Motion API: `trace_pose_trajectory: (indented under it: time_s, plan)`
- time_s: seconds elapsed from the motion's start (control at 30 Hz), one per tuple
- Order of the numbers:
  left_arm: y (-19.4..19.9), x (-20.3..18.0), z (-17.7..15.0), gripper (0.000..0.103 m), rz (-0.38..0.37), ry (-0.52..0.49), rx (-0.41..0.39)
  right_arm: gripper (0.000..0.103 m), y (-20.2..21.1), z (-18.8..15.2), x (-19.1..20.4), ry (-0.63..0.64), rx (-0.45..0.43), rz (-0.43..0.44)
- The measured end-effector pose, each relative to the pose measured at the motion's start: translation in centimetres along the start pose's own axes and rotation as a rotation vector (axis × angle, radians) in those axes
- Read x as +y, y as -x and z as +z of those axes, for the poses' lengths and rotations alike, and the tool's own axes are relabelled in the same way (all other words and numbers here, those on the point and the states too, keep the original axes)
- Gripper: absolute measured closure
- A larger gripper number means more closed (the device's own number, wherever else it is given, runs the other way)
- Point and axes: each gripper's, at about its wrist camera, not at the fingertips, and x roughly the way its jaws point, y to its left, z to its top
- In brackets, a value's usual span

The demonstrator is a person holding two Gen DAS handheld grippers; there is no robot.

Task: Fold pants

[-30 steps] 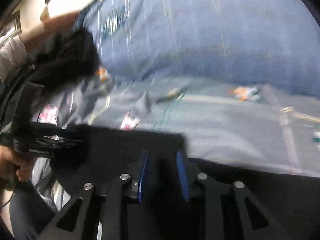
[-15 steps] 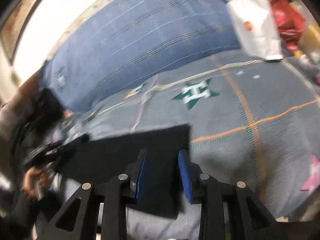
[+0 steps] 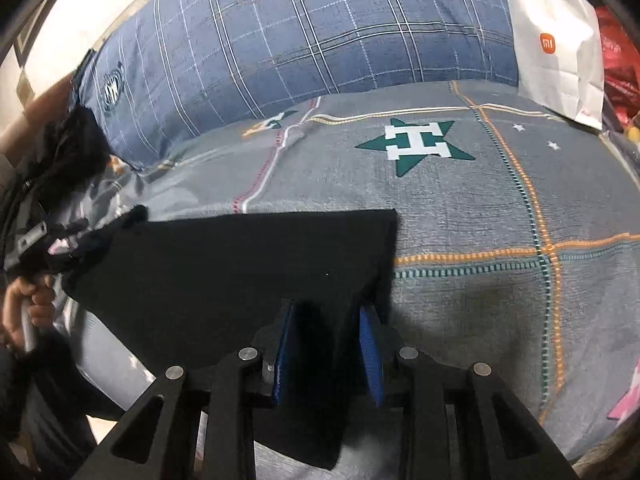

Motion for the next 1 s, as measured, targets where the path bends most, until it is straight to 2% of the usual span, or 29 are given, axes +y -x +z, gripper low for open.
trace_pose_trajectory:
  time_s: [0.03, 0.1, 0.23, 0.3, 0.33, 0.37, 0.53, 0.63, 0.77, 0.87, 0.93, 1.0]
  plan:
    - [0.0, 0.0, 0.0, 0.031, 0.000, 0.002, 0.001, 0.074, 0.0, 0.0, -0.2, -0.009, -0.003, -0.009]
    - [-0.1, -0.1, 0.0, 0.031, 0.006, -0.002, 0.003, 0.074, 0.1, 0.0, -0.7, -0.032, -0.012, 0.038]
    - [-0.2, -0.2, 0.0, 0.031, 0.013, -0.008, 0.006, 0.076, -0.4, 0.3, -0.7, -0.039, -0.026, 0.063]
    - [-0.2, -0.2, 0.0, 0.031, 0.009, -0.003, 0.006, 0.079, -0.9, 0.5, -1.4, -0.083, -0.035, 0.068]
    - [-0.2, -0.2, 0.0, 0.031, 0.006, 0.000, 0.006, 0.084, -0.9, 0.6, -1.8, -0.113, -0.042, 0.084]
    - [-0.2, -0.1, 0.0, 0.031, 0.004, 0.003, 0.005, 0.095, -0.8, 0.8, -2.0, -0.125, -0.053, 0.091]
    - [0.1, -0.2, 0.1, 0.031, 0.012, -0.001, -0.021, 0.097, 1.2, 2.8, -1.4, -0.077, -0.168, 0.092]
    - [0.5, -0.4, 0.3, 0.031, 0.046, -0.012, -0.061, 0.097, 1.6, 4.4, -1.1, -0.060, -0.195, 0.079]
    - [1.2, -0.1, 0.6, 0.031, 0.139, -0.020, -0.129, 0.098, 0.1, 5.3, -1.4, -0.085, -0.167, 0.043]
    - [0.8, 0.9, 0.7, 0.031, 0.213, 0.005, -0.121, 0.097, -1.6, 4.9, -2.6, -0.129, -0.108, 0.004]
    - [0.7, 1.9, 0.8, 0.031, 0.203, 0.046, -0.116, 0.097, -2.7, 4.5, -3.2, -0.168, -0.057, -0.013]
    - [0.9, 1.9, 0.9, 0.031, 0.210, 0.034, -0.123, 0.097, -2.1, 4.4, -2.9, -0.166, -0.087, -0.008]
